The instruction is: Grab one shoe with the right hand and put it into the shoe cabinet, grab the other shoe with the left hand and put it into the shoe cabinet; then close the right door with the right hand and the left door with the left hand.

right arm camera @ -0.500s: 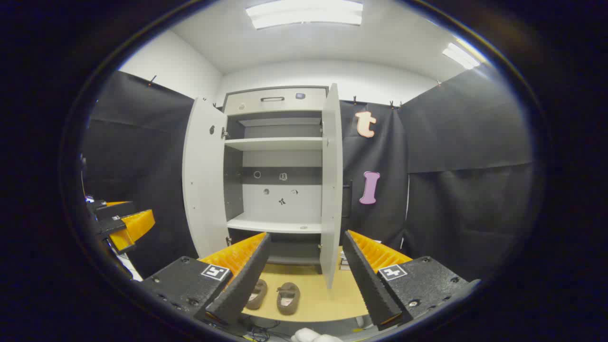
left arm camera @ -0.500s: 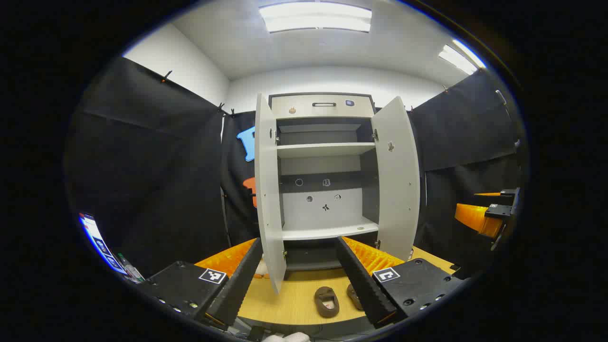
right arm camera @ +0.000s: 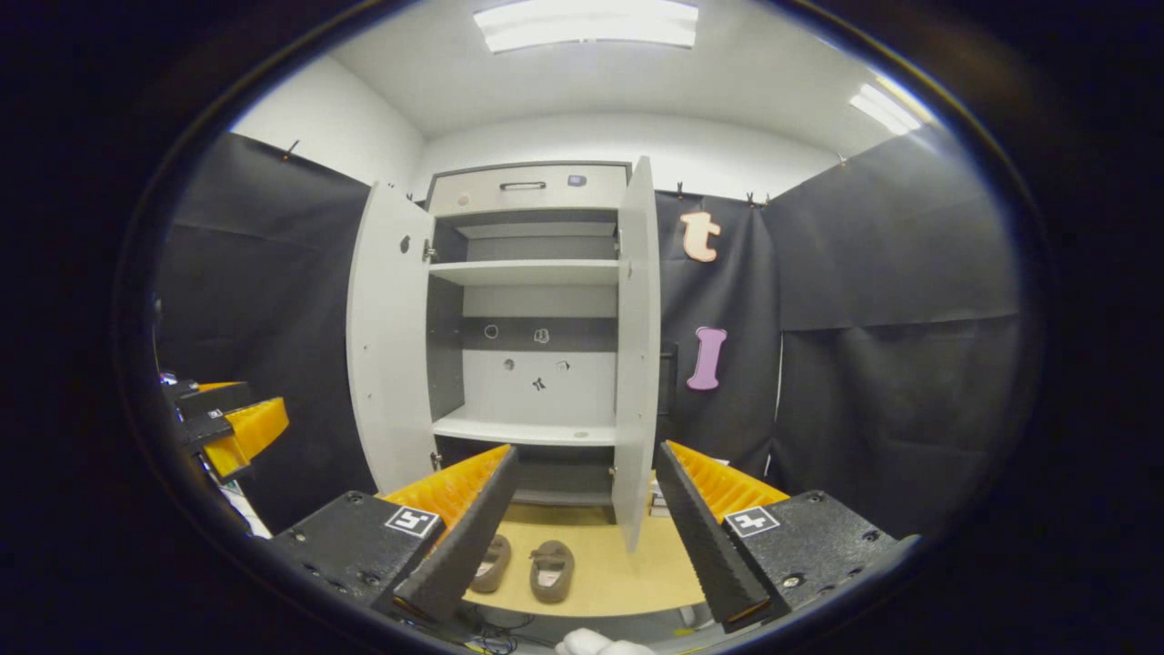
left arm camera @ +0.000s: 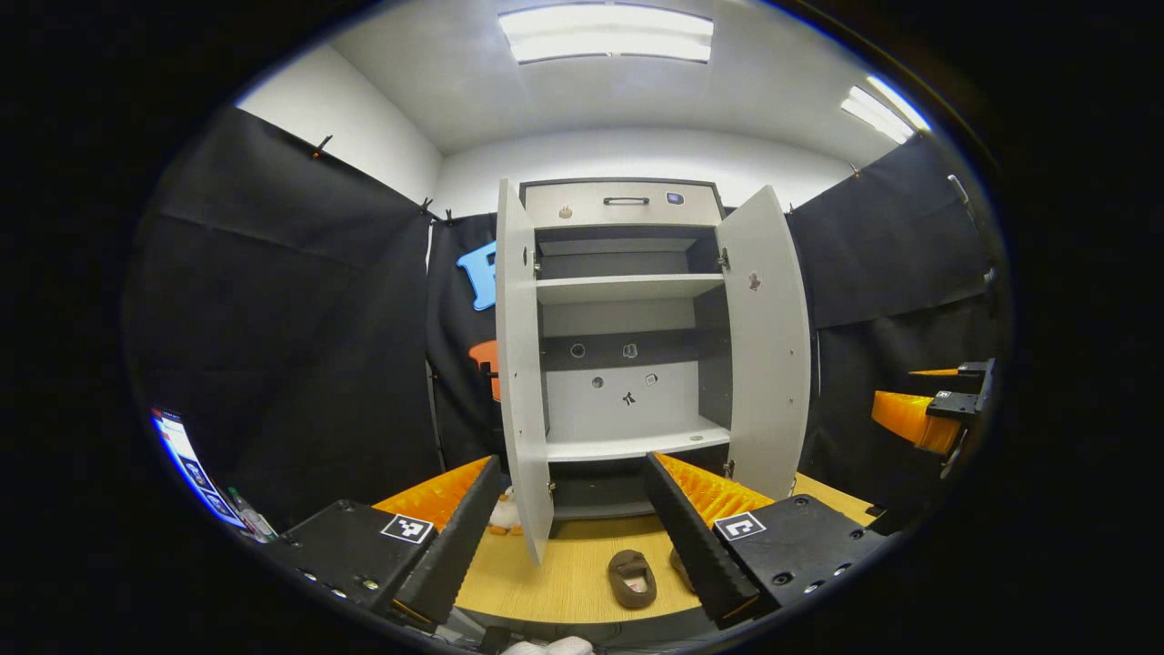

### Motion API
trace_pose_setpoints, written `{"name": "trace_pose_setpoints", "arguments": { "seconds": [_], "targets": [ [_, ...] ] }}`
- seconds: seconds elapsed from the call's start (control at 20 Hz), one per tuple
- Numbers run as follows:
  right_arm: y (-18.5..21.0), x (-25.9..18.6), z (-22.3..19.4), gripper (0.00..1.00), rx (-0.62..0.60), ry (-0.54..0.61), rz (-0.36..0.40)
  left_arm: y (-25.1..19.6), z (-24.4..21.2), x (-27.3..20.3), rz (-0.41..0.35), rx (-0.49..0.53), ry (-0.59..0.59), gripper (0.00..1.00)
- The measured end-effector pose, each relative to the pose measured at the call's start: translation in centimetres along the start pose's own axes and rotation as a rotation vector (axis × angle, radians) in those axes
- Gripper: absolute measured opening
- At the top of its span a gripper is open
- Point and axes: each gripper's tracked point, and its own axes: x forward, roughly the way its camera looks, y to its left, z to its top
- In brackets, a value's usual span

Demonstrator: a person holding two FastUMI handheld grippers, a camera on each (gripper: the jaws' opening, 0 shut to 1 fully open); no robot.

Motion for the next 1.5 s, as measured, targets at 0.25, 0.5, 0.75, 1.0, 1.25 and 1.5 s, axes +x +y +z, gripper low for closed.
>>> {"name": "trace_pose_setpoints", "arguments": {
  "seconds": [0.25, 0.5, 0.75, 1.0, 1.25, 1.5],
  "targets": [
    [1.2, 1.1, -1.5, 0.99, -0.028, 0.044, 0.012, 0.5, -0.9, -0.4, 0.002, 0.002, 0.019, 0.96],
    [3.7, 4.8, -7.7, 0.99, -0.072, 0.187, 0.085, 1.0, -1.9, -0.6, 0.022, -0.018, 0.032, 0.96],
    [5.5, 9.3, -17.6, 1.00, -0.099, 0.407, 0.149, 1.8, -2.6, -0.4, 0.078, 0.016, 0.054, 0.96],
    [7.2, 13.2, -29.4, 0.97, -0.053, 0.666, 0.210, 2.8, -2.5, 0.5, 0.138, 0.028, 0.084, 0.96],
    [8.0, 17.2, -38.4, 0.94, 0.017, 0.836, 0.206, 2.7, -2.6, 1.5, 0.185, 0.048, 0.115, 0.96],
    [8.0, 20.5, -43.1, 0.90, 0.078, 0.924, 0.195, 2.2, -3.0, 2.8, 0.214, 0.086, 0.158, 0.96]
  ]
}}
